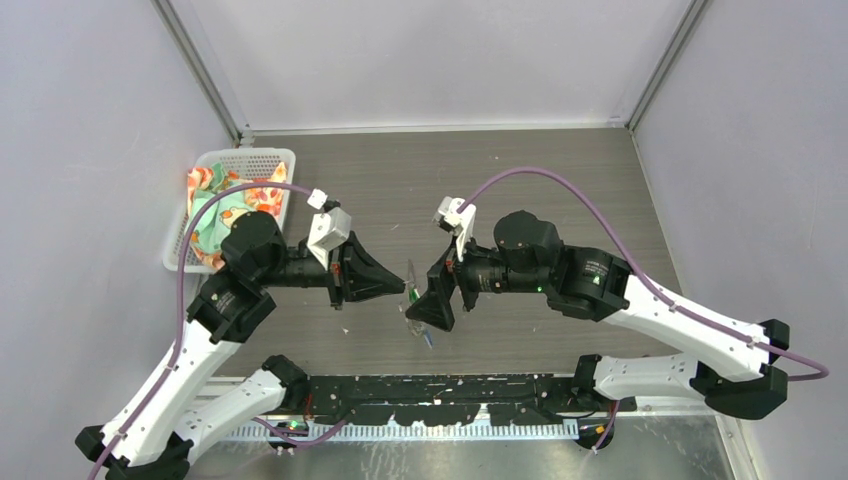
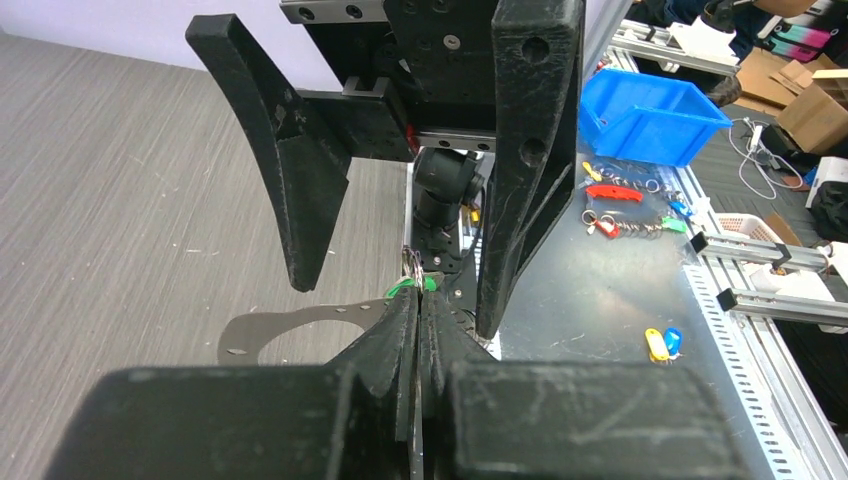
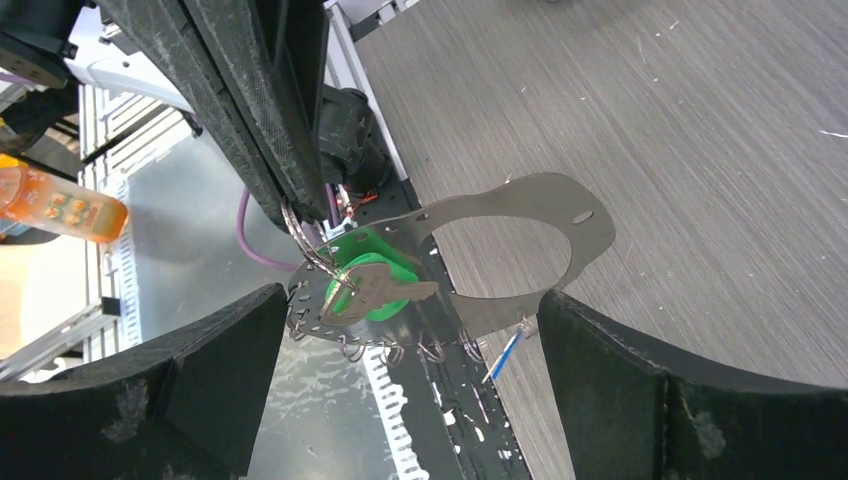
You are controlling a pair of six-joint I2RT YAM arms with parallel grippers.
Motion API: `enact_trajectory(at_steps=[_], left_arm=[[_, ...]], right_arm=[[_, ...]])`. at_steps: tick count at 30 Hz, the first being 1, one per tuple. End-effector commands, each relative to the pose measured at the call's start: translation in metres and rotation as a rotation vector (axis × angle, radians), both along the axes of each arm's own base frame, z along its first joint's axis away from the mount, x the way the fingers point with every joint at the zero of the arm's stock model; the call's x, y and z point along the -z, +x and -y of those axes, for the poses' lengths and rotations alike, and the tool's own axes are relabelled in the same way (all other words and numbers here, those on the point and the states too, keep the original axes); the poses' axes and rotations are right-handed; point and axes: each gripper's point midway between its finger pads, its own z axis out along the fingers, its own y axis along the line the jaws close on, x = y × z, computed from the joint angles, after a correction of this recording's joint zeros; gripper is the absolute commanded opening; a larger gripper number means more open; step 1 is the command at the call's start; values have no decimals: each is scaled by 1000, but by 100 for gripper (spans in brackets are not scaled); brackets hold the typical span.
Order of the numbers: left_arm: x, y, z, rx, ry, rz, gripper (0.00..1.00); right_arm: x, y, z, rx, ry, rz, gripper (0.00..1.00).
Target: Put the keys on the keyring
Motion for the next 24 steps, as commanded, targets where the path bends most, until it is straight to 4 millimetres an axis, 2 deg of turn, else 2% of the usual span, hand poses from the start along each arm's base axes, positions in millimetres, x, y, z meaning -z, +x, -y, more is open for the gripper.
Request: enact_trajectory(at_steps=[1, 4, 5, 6, 8, 10, 11, 13, 14, 16, 18, 21, 23, 24], left_arm=[[-21, -5, -3, 1, -59, 85, 0], [-21, -5, -3, 4, -60, 84, 0], [-21, -6, -3, 8, -59, 83, 0], [-22, -7, -3, 10, -60, 83, 0], [-24, -8, -4, 14, -62, 82, 0], [-26, -7, -4, 9, -64, 80, 0], [-27, -7, -4, 4, -66, 76, 0], [-28, -5, -4, -4, -67, 69, 0], [-27, -4, -3, -9, -67, 63, 0], [-27, -3, -2, -12, -68, 53, 0], [-26, -2, -1, -6, -69, 46, 0], [-28, -2, 0, -2, -72, 48, 0], [-30, -4, -1, -3, -73, 56, 0], [-30, -4, -2, -5, -72, 57, 0]], right_arm=[[-28, 13, 8, 83, 72, 60, 100], [-41, 12, 22, 119, 116, 74, 100], [-43, 16, 30, 177, 139, 65, 100], [-56, 16, 38, 219, 208, 38, 100], [-67, 29, 57, 362, 324, 17, 100], [-57, 36, 78, 460, 371, 1, 100], [-60, 34, 84, 470, 420, -11, 100], [-53, 37, 91, 504, 398, -2, 100], [-46, 37, 92, 503, 325, 5, 95], [-37, 38, 86, 482, 205, 13, 78], [-26, 39, 73, 453, 123, 0, 71], [-10, 47, 62, 458, 11, -6, 71], [-10, 44, 52, 414, 22, -1, 72], [-11, 40, 49, 385, 47, 4, 75]])
